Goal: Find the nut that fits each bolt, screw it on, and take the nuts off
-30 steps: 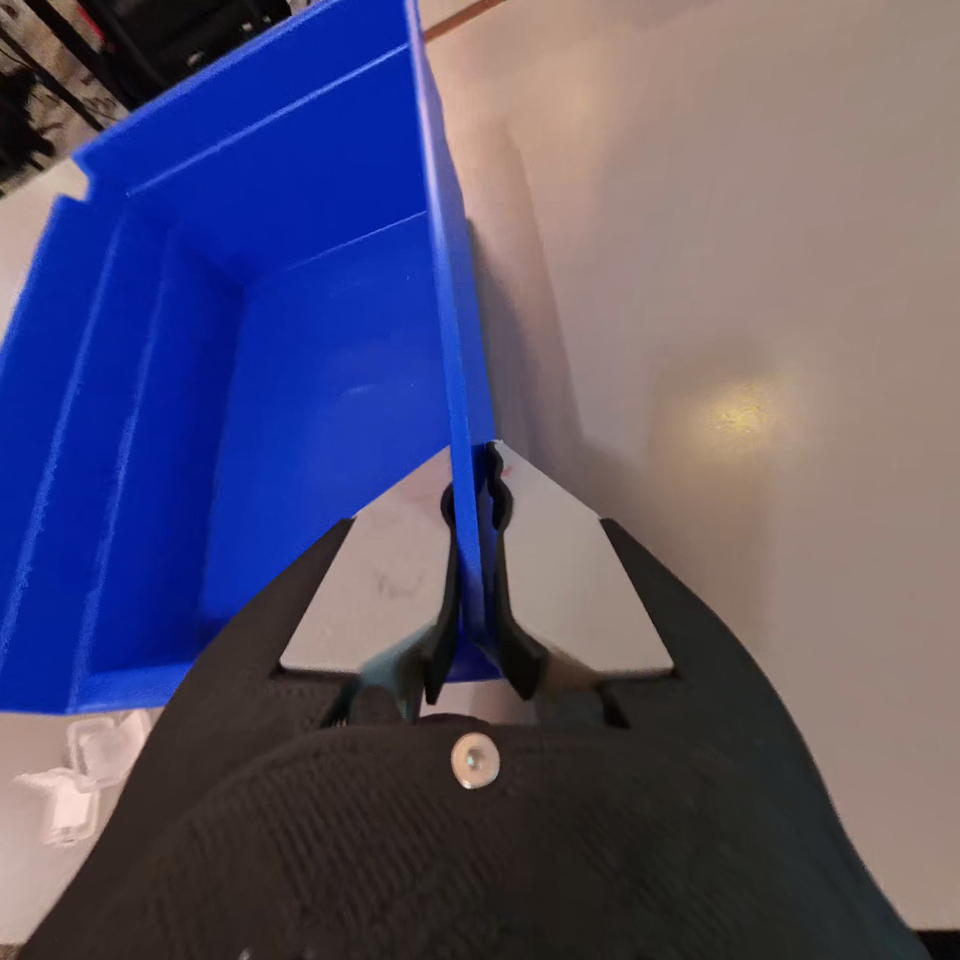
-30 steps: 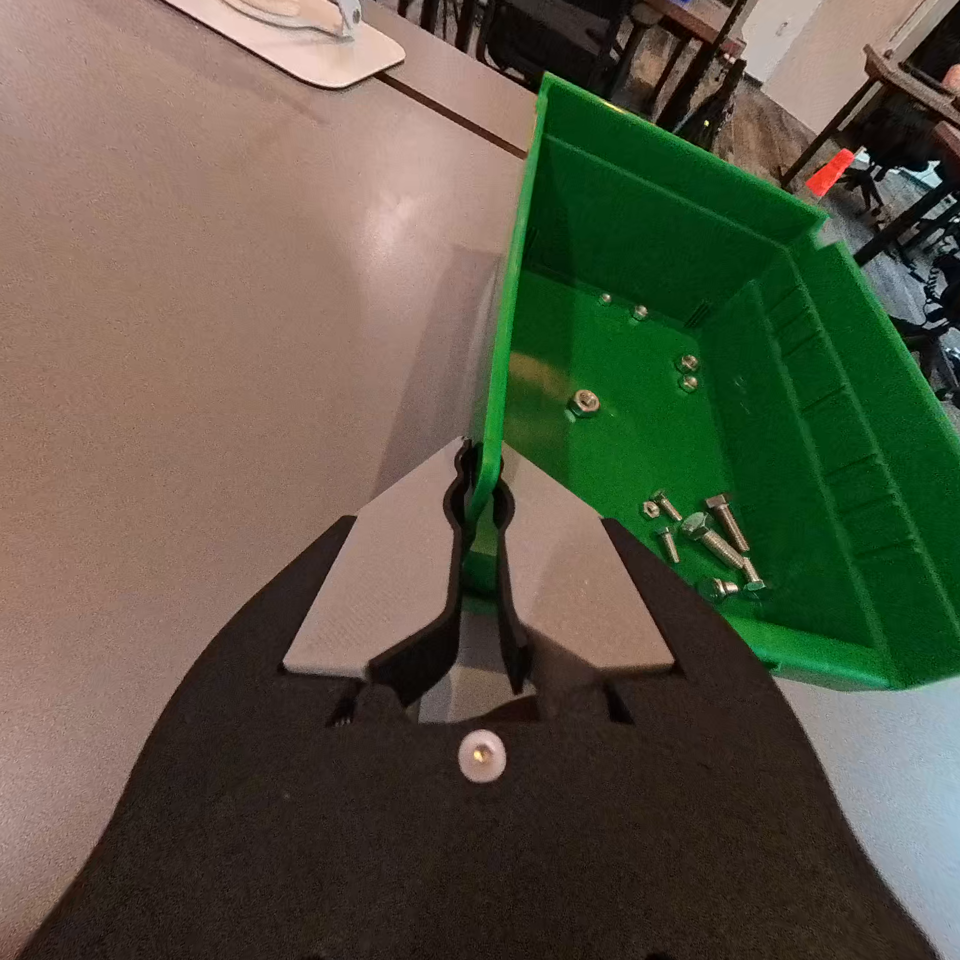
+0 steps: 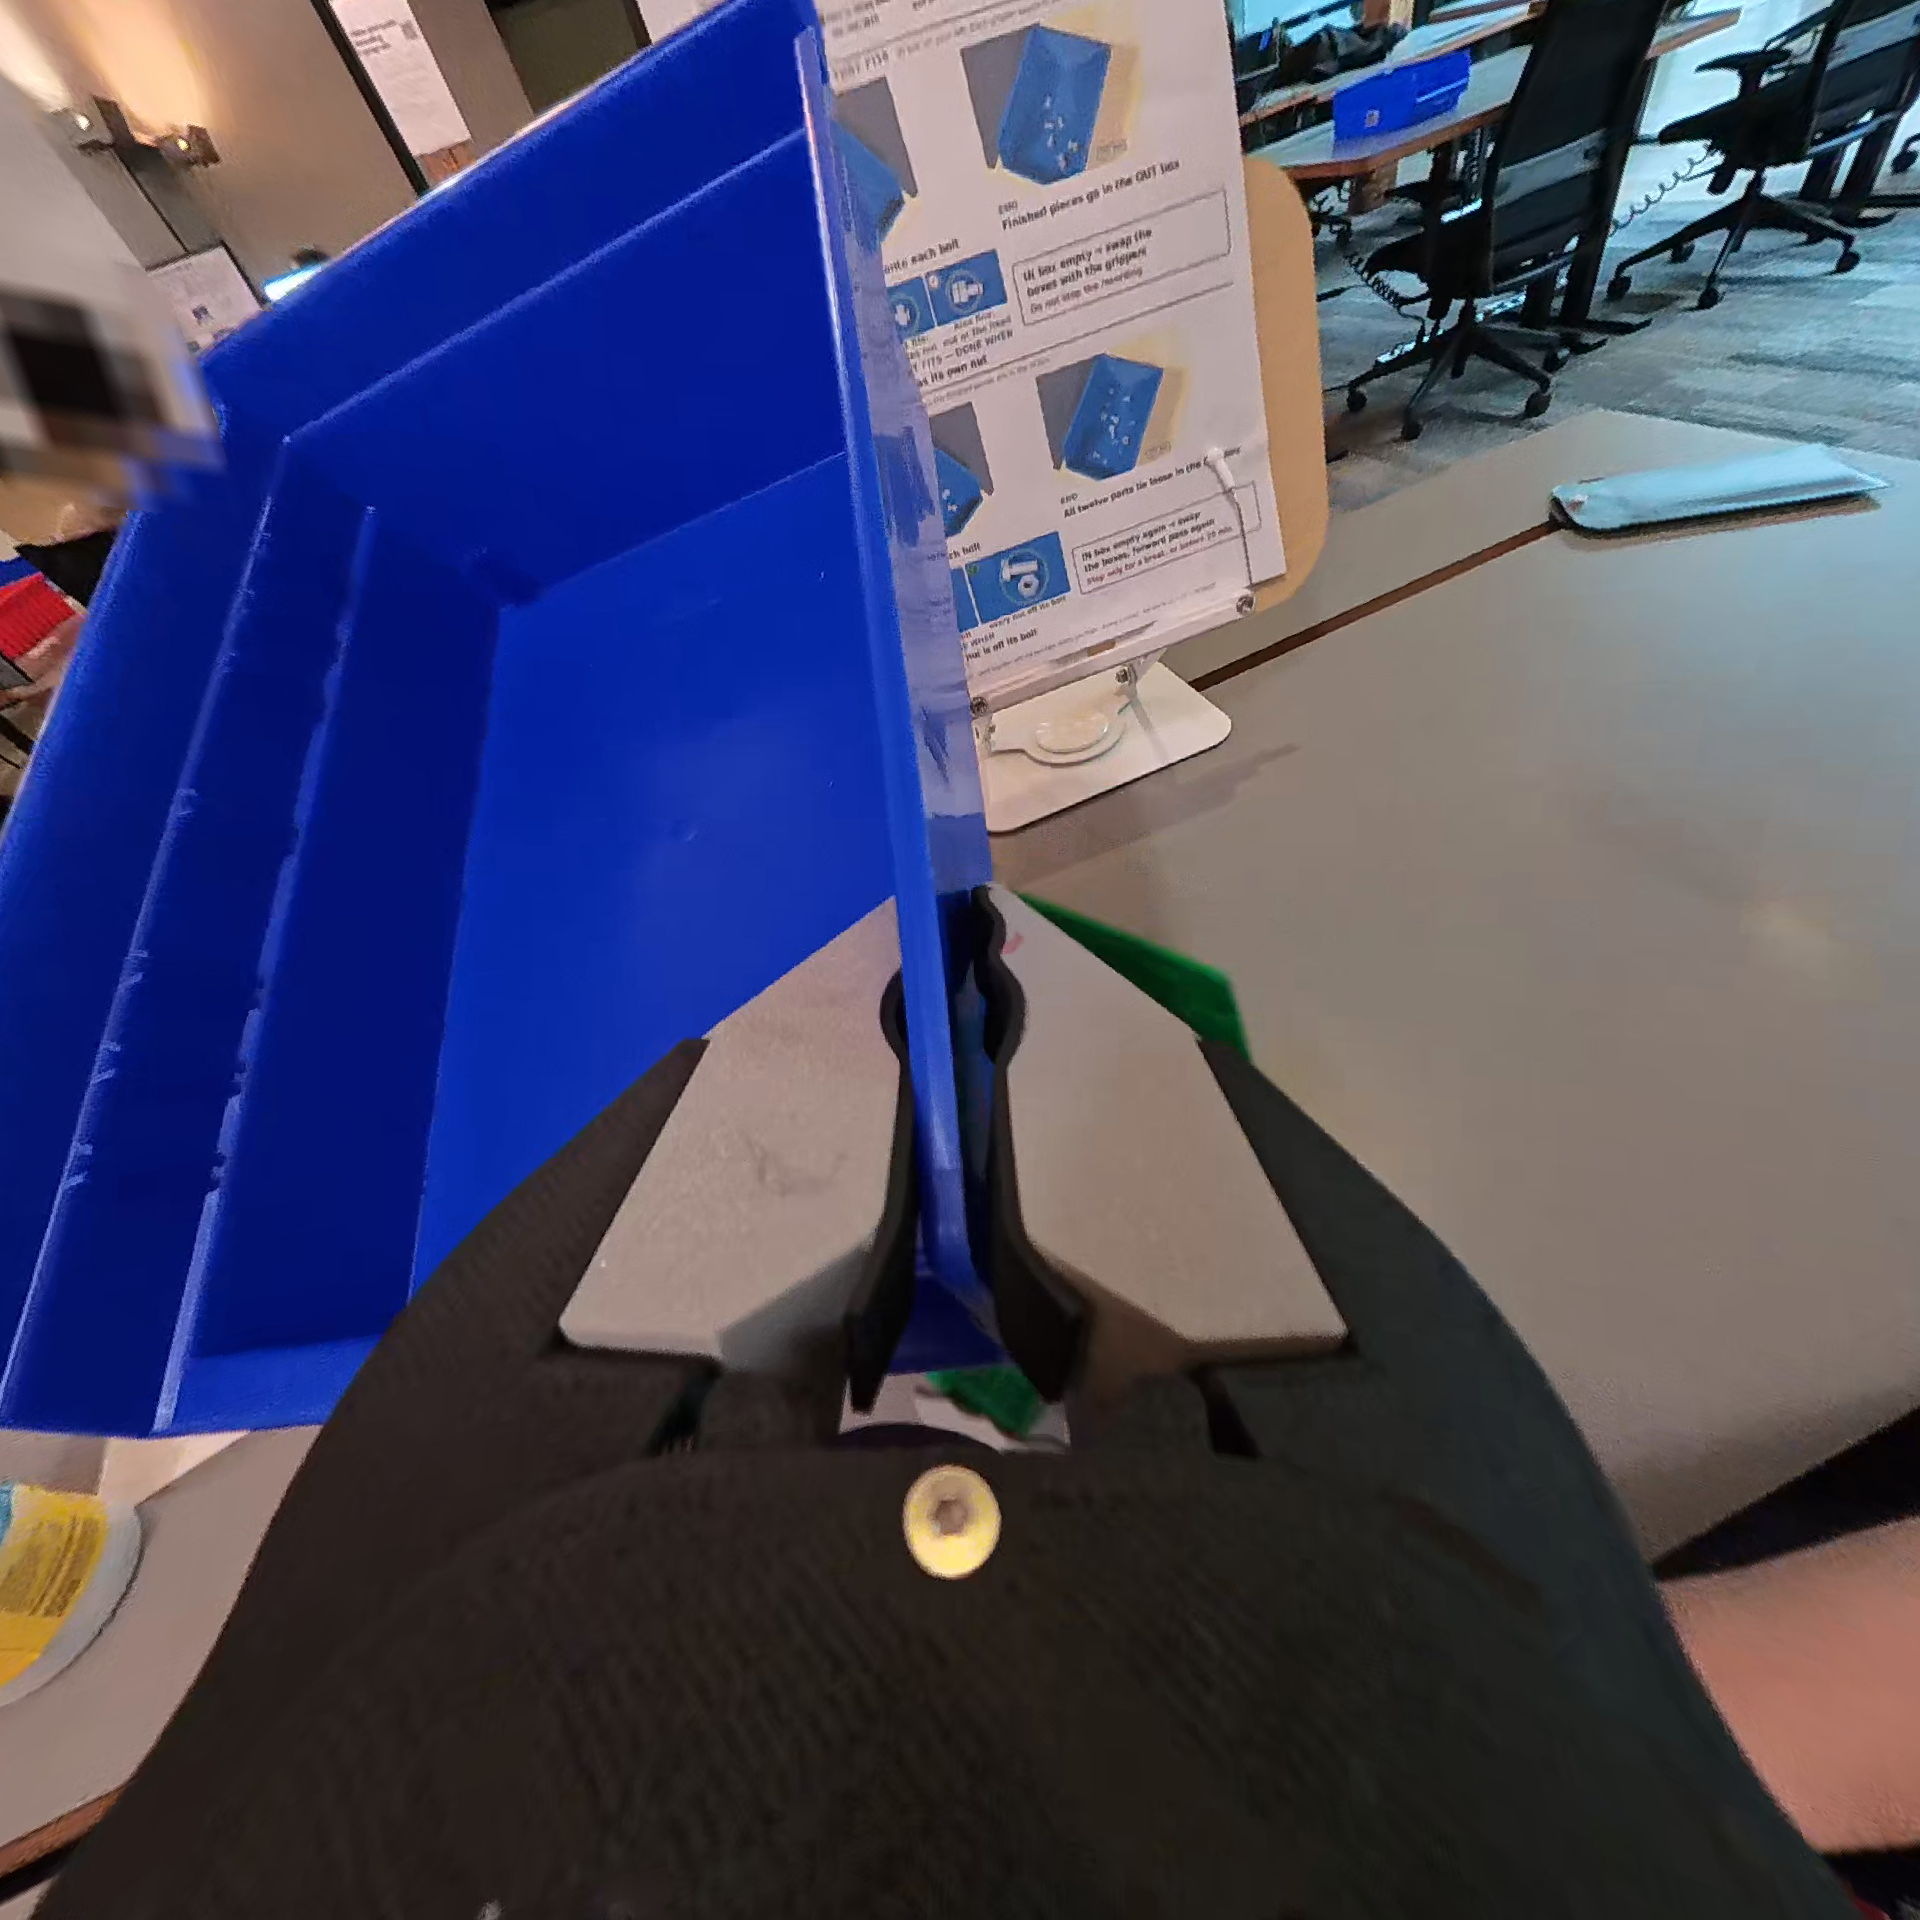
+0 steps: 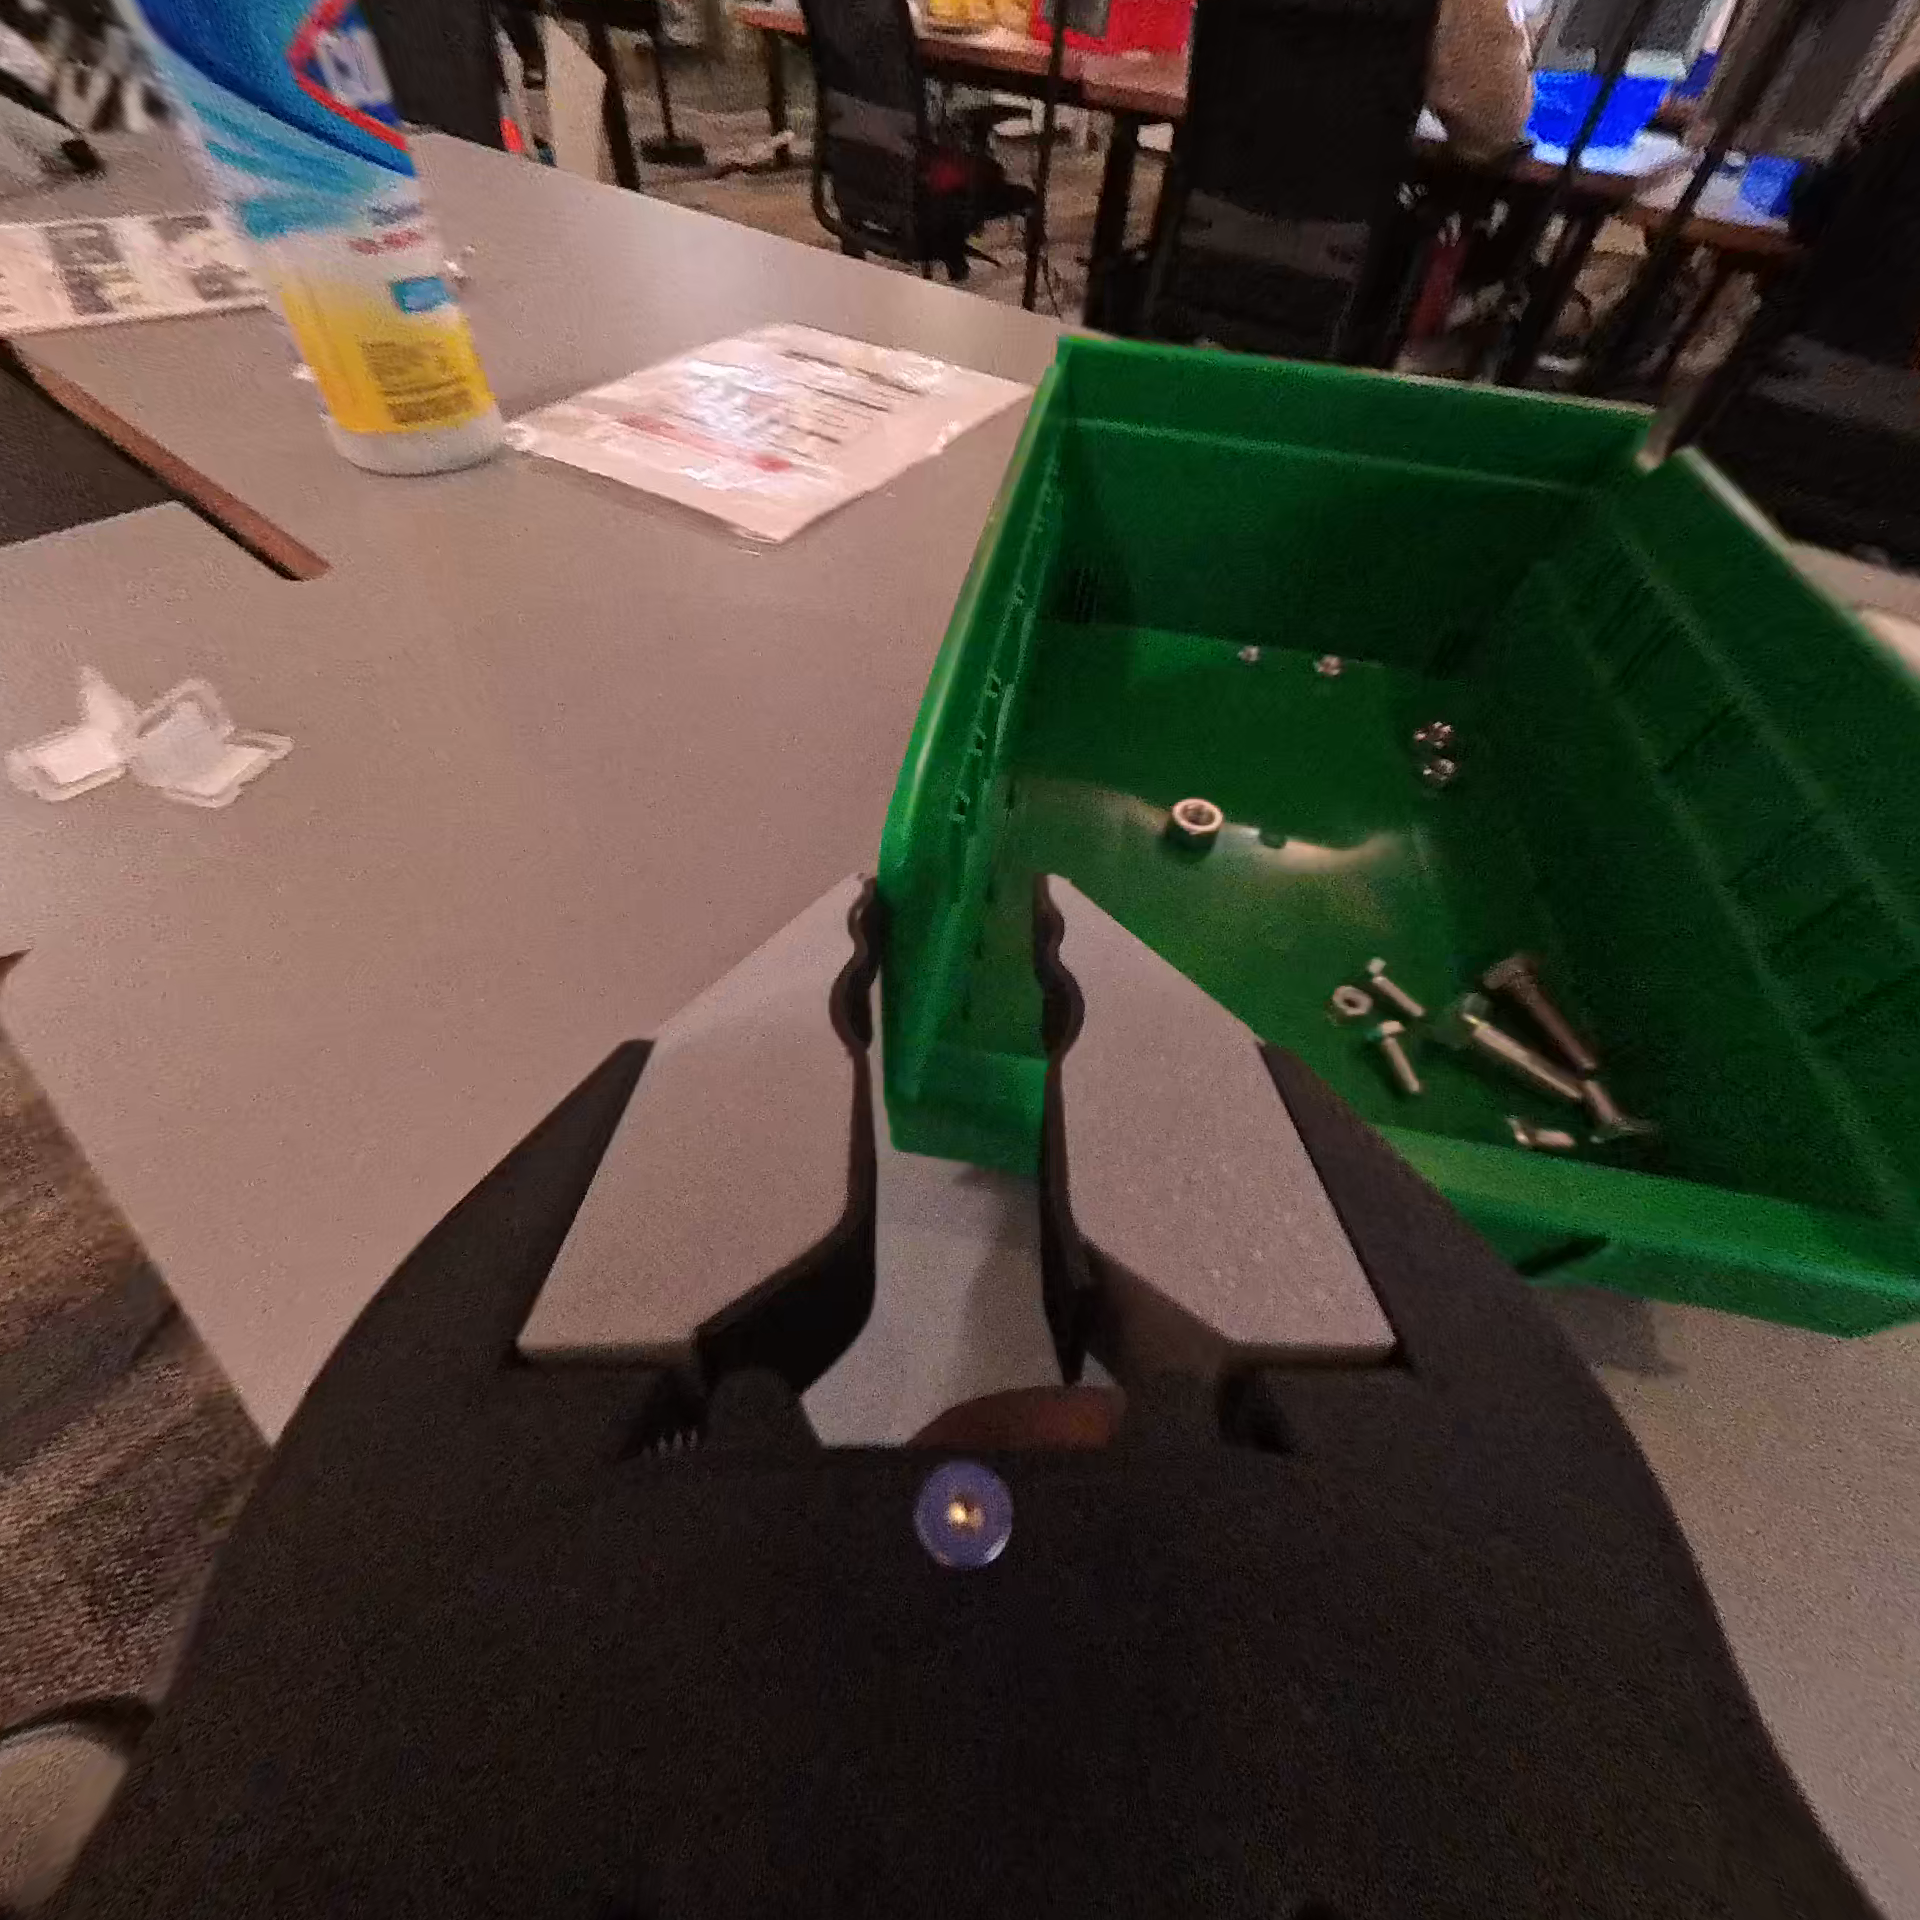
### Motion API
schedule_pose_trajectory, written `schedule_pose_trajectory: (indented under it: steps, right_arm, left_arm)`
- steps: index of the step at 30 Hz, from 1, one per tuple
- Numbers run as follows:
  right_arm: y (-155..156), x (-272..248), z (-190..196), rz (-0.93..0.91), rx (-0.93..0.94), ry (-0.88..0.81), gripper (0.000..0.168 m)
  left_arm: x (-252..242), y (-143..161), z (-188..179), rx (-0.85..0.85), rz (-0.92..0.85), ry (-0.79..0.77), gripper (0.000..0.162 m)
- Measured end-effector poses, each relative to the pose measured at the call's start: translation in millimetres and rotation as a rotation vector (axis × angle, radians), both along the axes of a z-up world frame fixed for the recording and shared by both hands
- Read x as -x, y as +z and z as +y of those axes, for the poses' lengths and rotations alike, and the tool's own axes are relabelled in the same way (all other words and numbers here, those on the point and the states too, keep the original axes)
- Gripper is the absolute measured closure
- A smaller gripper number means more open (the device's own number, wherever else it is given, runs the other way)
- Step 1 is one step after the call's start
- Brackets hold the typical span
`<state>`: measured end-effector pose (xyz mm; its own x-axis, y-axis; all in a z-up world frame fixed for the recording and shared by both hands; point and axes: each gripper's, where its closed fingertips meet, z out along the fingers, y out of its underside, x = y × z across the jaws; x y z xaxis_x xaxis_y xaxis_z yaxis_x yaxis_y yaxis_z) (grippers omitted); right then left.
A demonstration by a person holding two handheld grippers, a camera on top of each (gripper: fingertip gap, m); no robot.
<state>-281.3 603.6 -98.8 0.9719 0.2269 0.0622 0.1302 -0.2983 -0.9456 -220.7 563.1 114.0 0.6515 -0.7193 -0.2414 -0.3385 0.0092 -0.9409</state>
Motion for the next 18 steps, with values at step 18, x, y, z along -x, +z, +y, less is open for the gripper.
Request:
schedule_pose_trajectory:
  steps: [18]
  right_arm:
    - [86.7, -468.4, -279.6, -0.309, -0.209, -0.338, 0.125]
  left_arm:
    - [-283.8, -150.1, -198.6, 0.090, 0.235, -0.579, 0.158]
